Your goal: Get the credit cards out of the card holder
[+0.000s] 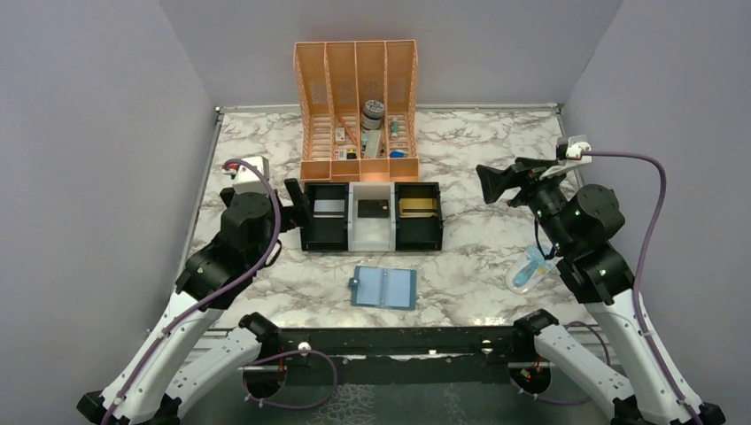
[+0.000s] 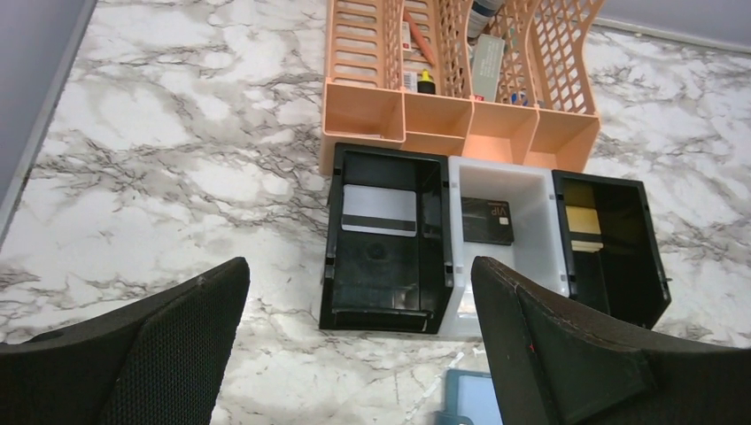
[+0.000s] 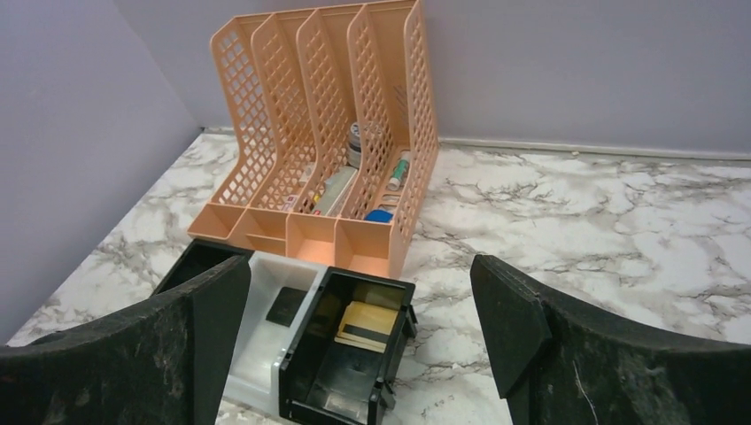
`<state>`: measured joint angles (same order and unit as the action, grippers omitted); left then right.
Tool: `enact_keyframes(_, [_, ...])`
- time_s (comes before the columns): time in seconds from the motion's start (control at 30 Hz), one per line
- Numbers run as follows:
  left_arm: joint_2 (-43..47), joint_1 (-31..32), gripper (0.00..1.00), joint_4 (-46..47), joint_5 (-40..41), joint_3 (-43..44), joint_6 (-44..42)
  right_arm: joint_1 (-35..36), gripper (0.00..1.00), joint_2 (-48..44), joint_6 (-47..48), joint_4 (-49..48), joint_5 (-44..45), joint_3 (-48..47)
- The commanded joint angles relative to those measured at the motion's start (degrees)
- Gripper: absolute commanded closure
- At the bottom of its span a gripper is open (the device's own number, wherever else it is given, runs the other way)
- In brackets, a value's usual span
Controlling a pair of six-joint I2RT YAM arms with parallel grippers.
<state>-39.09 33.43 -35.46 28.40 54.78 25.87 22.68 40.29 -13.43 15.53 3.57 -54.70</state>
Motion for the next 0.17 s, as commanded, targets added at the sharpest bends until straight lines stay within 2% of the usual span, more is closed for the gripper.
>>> enact_keyframes(0.0, [-2.36,-0.16,0.01,-0.94,3.04,2.33,-3.26,-0.09,0.02,-1.5,1.66,2.2,-5.07,-0.32])
enact_keyframes(0.13, [-3.29,-0.21,0.01,-0.84,4.09,2.47,-3.19,-0.11,0.0,-1.37,3.71,2.16,-5.86,0.05])
